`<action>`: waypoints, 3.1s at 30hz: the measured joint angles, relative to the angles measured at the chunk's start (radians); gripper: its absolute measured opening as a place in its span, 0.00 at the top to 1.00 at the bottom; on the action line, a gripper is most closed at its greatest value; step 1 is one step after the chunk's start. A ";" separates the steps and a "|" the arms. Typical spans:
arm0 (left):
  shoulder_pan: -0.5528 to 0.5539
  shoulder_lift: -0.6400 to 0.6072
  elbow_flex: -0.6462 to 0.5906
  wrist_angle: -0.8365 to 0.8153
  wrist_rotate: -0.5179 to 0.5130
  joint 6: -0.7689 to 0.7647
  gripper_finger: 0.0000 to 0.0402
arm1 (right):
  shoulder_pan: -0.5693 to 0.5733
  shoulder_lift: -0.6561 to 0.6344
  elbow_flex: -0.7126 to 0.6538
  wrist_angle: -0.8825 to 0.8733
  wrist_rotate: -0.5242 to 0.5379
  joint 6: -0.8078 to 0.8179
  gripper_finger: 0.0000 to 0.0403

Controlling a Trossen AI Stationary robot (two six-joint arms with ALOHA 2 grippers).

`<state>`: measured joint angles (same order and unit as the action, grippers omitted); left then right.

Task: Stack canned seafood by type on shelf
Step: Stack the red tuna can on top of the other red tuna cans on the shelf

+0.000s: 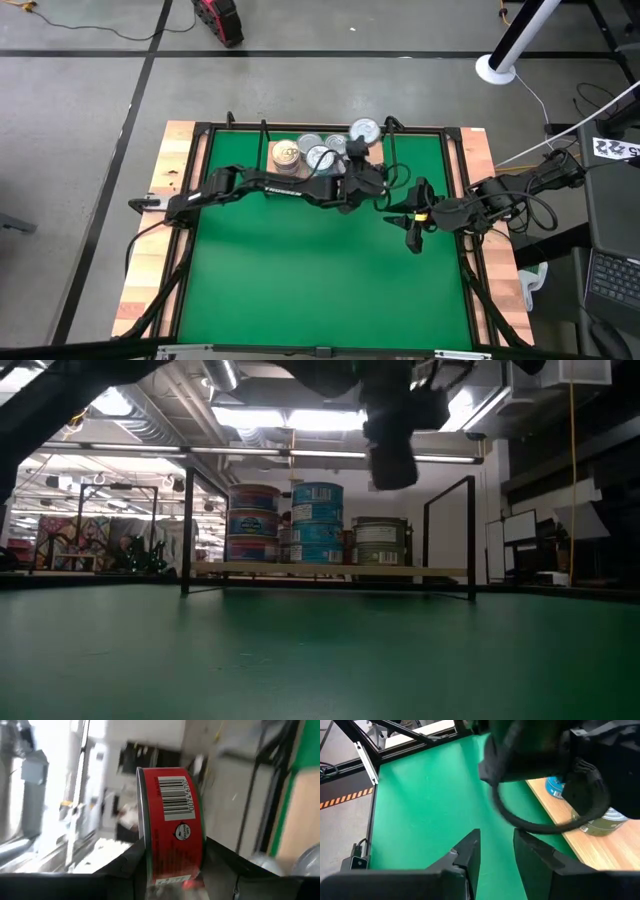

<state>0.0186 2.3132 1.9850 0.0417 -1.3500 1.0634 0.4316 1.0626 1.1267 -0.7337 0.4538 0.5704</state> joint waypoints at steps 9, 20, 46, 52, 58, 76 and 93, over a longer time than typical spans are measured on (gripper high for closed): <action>0.038 0.011 0.001 -0.164 -0.040 -0.201 0.65 | 0.000 0.000 0.000 -0.001 0.000 0.000 0.71; 0.040 0.011 0.001 -0.232 0.013 -0.322 0.65 | 0.000 0.000 0.000 -0.002 0.026 -0.001 0.71; 0.092 0.011 0.000 -0.586 0.162 -0.572 0.65 | 0.000 0.000 0.000 -0.002 0.025 -0.001 0.71; 0.094 0.011 0.000 -0.636 0.229 -0.611 0.64 | 0.000 0.000 0.000 -0.002 0.025 -0.001 0.71; 0.094 0.011 0.000 -0.704 0.231 -0.620 0.61 | 0.000 0.000 0.000 -0.002 0.025 -0.001 0.71; 0.094 0.011 0.000 -0.735 0.248 -0.666 0.59 | 0.000 0.000 0.000 -0.002 0.025 -0.001 0.71; 0.092 0.011 0.000 -0.742 0.248 -0.697 0.59 | 0.000 0.000 0.000 -0.002 0.034 -0.003 0.71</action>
<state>0.1105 2.3241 1.9854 -0.7006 -1.1020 0.3668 0.4316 1.0626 1.1267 -0.7361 0.4883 0.5678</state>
